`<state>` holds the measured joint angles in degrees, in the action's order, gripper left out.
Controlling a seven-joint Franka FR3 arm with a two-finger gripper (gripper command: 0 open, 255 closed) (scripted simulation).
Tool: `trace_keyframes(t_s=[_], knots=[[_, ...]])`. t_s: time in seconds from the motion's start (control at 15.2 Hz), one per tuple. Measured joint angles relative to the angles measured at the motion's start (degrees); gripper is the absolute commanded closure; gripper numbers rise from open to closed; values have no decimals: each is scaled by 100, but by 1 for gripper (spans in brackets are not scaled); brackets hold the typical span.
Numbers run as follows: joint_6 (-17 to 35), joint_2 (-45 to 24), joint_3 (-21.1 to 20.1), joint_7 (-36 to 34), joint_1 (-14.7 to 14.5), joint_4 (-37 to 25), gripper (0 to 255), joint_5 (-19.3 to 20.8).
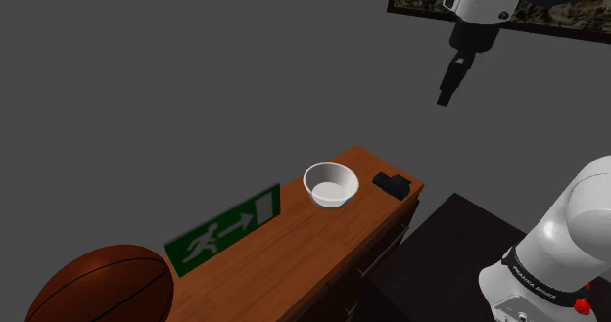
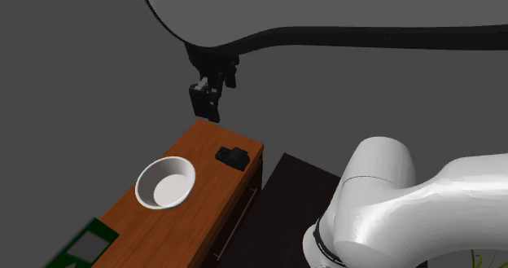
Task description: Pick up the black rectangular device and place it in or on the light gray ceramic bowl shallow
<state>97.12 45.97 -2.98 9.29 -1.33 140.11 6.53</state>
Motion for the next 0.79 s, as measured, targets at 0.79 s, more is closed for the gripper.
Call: trace_keyframes(t_s=[0.79], knots=[[1953, -1118, 582, 125, 329, 955, 0, 201]])
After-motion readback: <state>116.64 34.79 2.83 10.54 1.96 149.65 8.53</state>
